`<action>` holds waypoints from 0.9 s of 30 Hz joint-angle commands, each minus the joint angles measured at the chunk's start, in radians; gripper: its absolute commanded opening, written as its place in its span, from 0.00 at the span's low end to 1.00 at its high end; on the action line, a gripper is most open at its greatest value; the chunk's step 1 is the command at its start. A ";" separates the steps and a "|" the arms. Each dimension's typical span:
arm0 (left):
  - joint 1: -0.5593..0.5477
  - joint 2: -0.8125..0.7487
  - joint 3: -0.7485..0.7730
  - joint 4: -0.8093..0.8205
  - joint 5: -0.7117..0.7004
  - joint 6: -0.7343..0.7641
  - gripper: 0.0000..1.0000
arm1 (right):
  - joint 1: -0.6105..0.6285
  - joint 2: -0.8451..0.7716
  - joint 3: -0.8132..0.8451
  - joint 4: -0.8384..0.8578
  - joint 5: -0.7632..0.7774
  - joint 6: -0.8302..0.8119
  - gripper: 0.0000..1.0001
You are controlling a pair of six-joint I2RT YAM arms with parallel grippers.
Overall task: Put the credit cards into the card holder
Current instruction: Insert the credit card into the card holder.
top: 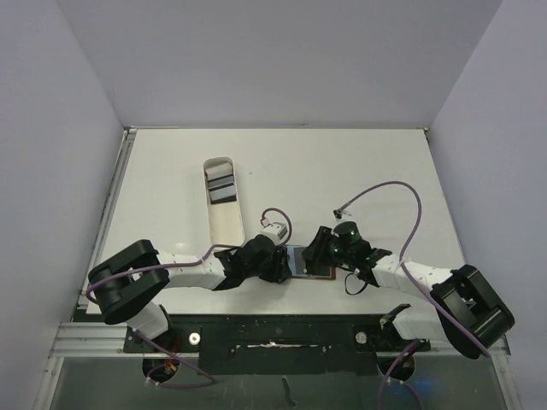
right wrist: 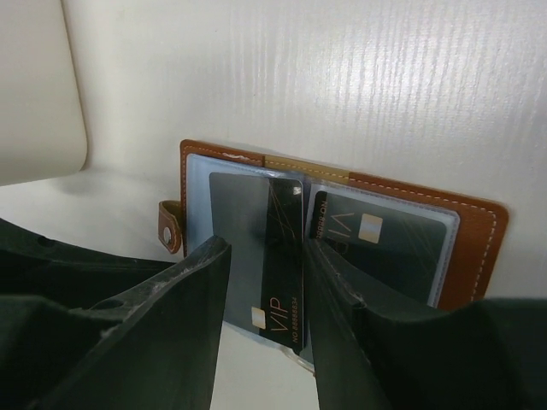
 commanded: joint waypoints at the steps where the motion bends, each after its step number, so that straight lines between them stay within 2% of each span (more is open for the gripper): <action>1: -0.005 0.020 -0.005 0.034 0.020 0.002 0.33 | 0.024 0.009 0.006 0.079 -0.014 0.056 0.39; 5: -0.005 0.021 -0.005 0.040 0.022 0.002 0.33 | 0.039 0.020 -0.008 0.104 0.001 0.114 0.38; 8: -0.005 0.021 -0.007 0.042 0.022 0.001 0.33 | 0.052 0.012 0.009 0.041 0.047 0.107 0.37; 12: -0.005 0.018 -0.010 0.043 0.023 -0.001 0.33 | 0.059 -0.016 0.011 -0.010 0.072 0.101 0.30; 15: -0.005 0.017 -0.011 0.047 0.021 -0.002 0.33 | 0.070 -0.025 -0.004 0.009 0.069 0.113 0.26; 23: -0.005 0.016 -0.013 0.048 0.024 -0.004 0.33 | 0.086 0.011 -0.011 0.066 0.051 0.130 0.23; 27: -0.005 0.012 -0.016 0.049 0.023 -0.006 0.33 | 0.091 0.013 -0.018 0.077 0.049 0.139 0.19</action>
